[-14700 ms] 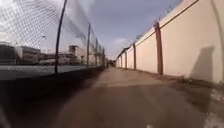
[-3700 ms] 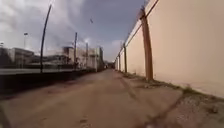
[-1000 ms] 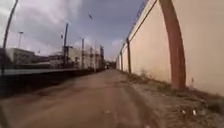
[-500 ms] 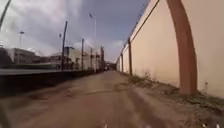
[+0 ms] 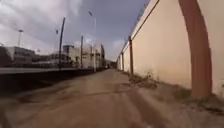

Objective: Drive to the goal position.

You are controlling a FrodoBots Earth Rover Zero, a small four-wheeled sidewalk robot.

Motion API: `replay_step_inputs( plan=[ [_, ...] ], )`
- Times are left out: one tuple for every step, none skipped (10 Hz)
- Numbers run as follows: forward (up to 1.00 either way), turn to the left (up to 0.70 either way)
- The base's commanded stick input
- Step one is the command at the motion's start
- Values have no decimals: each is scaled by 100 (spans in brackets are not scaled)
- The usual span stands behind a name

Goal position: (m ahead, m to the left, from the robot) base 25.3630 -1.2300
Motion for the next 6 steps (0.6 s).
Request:
replay_step_inputs(
  plan=[
    [70, 0],
    [70, 0],
    [70, 0],
    [70, 0],
    [70, 0],
    [70, 0]
  ],
)
